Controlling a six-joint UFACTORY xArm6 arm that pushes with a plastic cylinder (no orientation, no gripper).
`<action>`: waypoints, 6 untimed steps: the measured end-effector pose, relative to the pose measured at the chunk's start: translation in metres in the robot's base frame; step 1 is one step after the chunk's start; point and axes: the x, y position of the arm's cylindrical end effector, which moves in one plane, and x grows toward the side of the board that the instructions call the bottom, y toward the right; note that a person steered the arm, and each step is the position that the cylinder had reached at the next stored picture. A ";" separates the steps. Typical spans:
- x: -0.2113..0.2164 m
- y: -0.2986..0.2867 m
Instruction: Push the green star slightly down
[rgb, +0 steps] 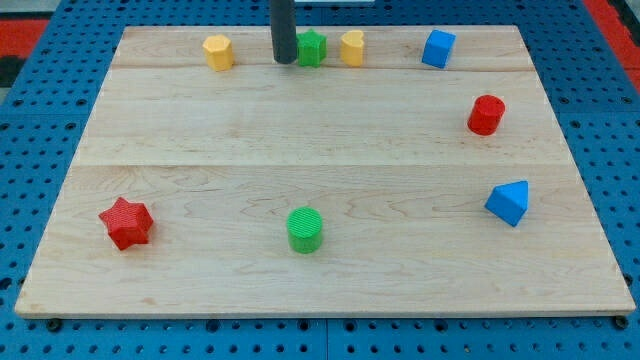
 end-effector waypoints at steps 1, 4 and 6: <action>-0.028 -0.012; 0.010 0.047; 0.033 0.093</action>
